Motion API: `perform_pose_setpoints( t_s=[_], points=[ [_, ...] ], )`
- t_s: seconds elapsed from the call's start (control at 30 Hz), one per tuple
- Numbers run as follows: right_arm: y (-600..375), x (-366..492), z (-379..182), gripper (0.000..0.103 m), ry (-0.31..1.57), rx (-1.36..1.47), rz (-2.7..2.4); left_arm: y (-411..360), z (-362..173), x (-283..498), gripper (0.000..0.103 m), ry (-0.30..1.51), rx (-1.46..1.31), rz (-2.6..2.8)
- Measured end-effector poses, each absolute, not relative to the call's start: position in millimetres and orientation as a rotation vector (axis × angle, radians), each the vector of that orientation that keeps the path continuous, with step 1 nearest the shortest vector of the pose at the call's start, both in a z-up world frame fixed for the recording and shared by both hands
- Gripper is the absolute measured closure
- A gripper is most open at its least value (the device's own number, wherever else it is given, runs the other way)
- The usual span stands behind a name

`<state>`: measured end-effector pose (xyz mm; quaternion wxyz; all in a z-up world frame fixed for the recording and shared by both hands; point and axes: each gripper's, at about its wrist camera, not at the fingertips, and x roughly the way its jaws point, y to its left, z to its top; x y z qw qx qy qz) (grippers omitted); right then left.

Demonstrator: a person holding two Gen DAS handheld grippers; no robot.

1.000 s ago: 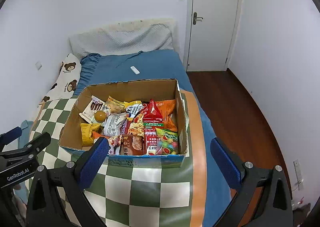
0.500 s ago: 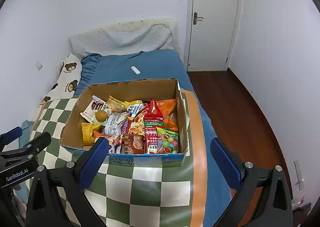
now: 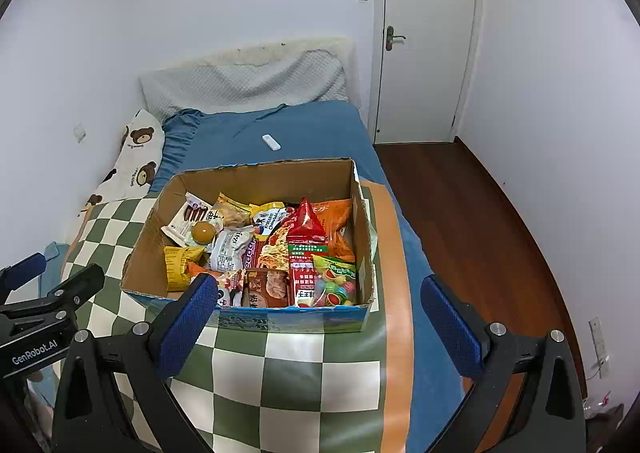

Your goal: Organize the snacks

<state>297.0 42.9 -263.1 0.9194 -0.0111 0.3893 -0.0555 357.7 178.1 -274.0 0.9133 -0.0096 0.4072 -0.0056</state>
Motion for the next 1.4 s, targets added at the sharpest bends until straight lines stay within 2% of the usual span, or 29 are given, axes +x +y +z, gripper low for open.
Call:
perform_pose_setpoints(
  t_s=[1.4],
  points=[
    [47.1, 288.3, -254.5, 0.0, 0.793, -0.015, -0.103, 180.1, -268.5, 352.2, 0.0, 0.836, -0.031, -0.006]
  ],
)
